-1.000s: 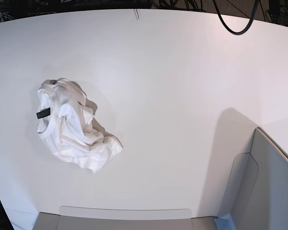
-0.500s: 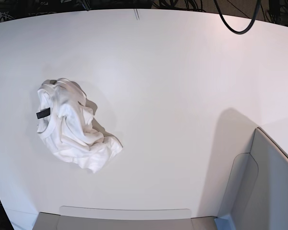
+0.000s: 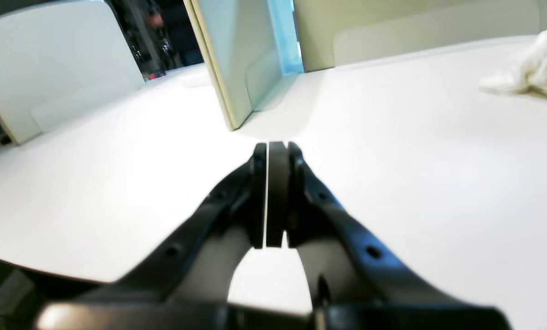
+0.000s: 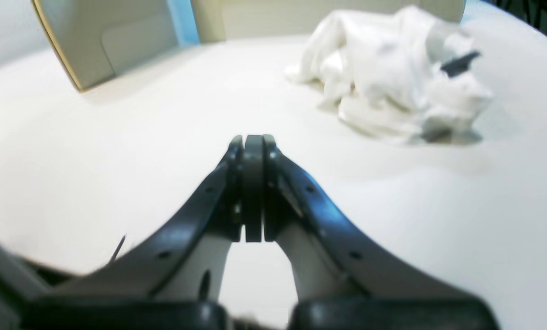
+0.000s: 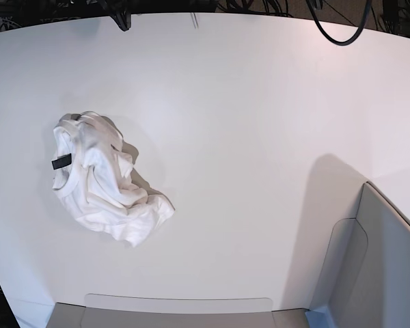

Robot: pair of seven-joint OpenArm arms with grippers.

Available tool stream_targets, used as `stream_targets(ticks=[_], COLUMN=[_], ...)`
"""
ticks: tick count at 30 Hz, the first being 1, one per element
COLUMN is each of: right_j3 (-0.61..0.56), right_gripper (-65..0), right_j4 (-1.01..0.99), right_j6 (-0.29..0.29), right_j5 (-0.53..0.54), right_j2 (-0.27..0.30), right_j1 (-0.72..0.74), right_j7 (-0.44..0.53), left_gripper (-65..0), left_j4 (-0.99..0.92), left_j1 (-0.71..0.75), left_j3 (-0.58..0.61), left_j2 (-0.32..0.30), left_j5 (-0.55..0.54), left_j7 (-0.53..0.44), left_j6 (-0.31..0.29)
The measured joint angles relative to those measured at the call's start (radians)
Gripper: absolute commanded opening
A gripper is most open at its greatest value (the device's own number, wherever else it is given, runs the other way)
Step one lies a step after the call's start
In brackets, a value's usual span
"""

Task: Layout the t-shirt on the table in an organized manner, then fold the t-shirt properly

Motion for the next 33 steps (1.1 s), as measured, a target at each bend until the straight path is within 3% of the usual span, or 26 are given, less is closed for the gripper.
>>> stream_targets(ticks=[4, 20, 24, 30, 33], right_j3=[-0.001, -0.033, -0.047, -0.066, -0.067], right_gripper=[-65.0, -65.0, -65.0, -65.0, -65.0], right_j4=[0.055, 0.392, 0.437, 0.473, 0.5], right_j6=[0.0, 0.0, -0.002, -0.003, -0.002], right_j5=[-0.003, 0.003, 0.016, 0.116, 0.131], right_j2=[-0.023, -0.026, -0.02, -0.019, 0.017], right_j1=[0.0, 0.043, 0.092, 0.153, 0.2], right_j7=[-0.007, -0.486, -0.614, -0.795, -0.892], left_gripper=[-63.1, -63.1, -63.1, -63.1, -63.0], left_j4=[0.13, 0.34, 0.342, 0.342, 0.343], left_j1=[-0.002, -0.201, -0.251, -0.311, -0.355], left_j3=[0.0, 0.003, 0.037, 0.095, 0.103], left_j2=[0.0, -0.003, -0.055, -0.101, -0.109], left_j5=[-0.003, -0.004, -0.004, -0.004, -0.004], left_j7=[0.122, 0.573, 0.653, 0.746, 0.842], left_j6=[0.002, -0.002, -0.002, -0.002, -0.002])
